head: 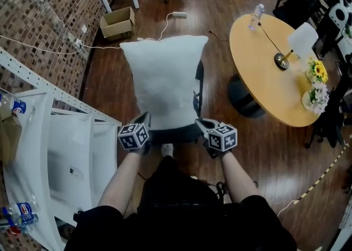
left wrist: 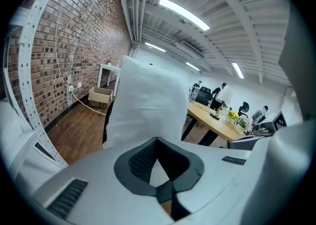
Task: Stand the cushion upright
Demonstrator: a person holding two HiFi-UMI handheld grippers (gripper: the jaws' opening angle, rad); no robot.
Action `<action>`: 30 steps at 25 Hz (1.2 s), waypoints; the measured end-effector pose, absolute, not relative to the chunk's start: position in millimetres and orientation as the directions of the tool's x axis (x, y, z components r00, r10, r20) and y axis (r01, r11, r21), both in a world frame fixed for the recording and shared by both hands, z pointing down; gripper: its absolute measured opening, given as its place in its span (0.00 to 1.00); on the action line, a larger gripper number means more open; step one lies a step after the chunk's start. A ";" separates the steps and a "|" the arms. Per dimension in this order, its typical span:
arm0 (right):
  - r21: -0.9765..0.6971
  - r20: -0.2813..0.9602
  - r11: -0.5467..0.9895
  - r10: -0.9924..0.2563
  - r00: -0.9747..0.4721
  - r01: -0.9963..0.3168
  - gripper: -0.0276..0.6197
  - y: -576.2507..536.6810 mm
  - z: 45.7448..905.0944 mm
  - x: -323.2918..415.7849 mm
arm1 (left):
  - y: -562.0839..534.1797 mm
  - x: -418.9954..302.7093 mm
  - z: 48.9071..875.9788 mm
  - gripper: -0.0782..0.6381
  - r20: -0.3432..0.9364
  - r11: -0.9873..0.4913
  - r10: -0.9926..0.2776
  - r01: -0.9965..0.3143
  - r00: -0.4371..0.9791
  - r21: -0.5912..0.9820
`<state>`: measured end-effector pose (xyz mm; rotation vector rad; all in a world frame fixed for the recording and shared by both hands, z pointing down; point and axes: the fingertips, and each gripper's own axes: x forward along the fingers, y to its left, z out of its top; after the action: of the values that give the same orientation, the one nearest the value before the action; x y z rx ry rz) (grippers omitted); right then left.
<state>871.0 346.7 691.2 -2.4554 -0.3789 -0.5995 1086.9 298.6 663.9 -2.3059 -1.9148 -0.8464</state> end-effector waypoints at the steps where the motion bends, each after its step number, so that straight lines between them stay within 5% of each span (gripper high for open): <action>1: -0.457 0.489 -0.795 0.149 0.859 0.398 0.04 343.9 681.9 852.1 | 290.8 1077.0 654.7 0.11 0.397 -0.249 0.911 0.914 0.109 0.321; 14: -0.466 0.224 -0.754 0.405 0.886 0.463 0.04 301.9 581.4 685.9 | 165.7 963.6 533.9 0.11 0.075 -0.077 0.996 0.952 0.057 0.298; 22: -0.553 0.110 -0.690 0.496 0.862 0.467 0.04 272.4 543.1 694.7 | 91.9 992.3 488.7 0.11 -0.004 -0.054 0.998 0.979 0.056 0.198; 30: -0.468 0.076 -0.808 0.367 0.927 0.358 0.04 236.2 515.7 772.9 | 59.3 1021.9 450.7 0.11 -0.094 -0.053 0.993 0.988 0.067 0.142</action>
<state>772.9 236.2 515.7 -2.5960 -0.5210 0.0250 1021.9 59.3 450.7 -2.4097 -2.2690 -0.0488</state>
